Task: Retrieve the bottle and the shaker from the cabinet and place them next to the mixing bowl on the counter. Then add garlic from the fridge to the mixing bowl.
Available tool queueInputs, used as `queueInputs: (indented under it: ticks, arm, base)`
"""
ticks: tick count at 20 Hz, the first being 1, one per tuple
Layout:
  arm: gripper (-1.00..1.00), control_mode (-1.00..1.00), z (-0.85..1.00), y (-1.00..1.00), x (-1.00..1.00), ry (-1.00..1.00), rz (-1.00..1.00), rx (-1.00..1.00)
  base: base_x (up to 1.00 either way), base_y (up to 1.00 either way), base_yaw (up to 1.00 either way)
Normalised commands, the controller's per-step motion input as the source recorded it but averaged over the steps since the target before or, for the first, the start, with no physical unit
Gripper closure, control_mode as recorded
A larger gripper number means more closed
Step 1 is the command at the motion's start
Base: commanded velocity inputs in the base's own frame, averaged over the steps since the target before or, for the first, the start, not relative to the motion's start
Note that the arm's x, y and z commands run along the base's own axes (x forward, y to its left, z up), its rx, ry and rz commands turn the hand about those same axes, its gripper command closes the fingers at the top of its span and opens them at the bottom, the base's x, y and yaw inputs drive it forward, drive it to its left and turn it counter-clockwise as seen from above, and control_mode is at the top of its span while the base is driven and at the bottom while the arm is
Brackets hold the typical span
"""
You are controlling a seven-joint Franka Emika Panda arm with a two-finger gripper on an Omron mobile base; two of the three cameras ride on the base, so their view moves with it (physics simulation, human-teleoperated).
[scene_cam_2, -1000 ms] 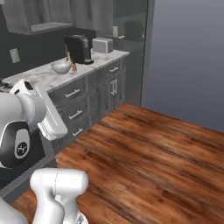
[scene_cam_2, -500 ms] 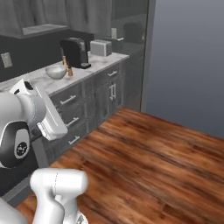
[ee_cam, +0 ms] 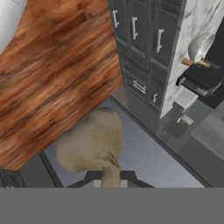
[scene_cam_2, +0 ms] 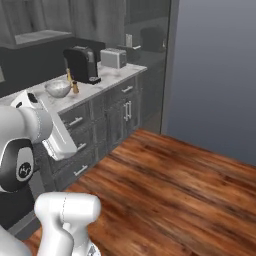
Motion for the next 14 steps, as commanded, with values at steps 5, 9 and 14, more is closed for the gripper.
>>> queueInputs:
  ticks: [5,9,14]
  arm:
    - [1.0,1.0,0.0,0.0,0.0,0.0,0.0,0.0]
    - [1.0,1.0,0.0,0.0,0.0,0.0,0.0,0.0]
    - [1.0,1.0,0.0,0.0,0.0,0.0,0.0,0.0]
  base:
    - [0.68,0.14,0.01]
    - [0.67,0.17,0.02]
    - [0.63,0.15,0.03]
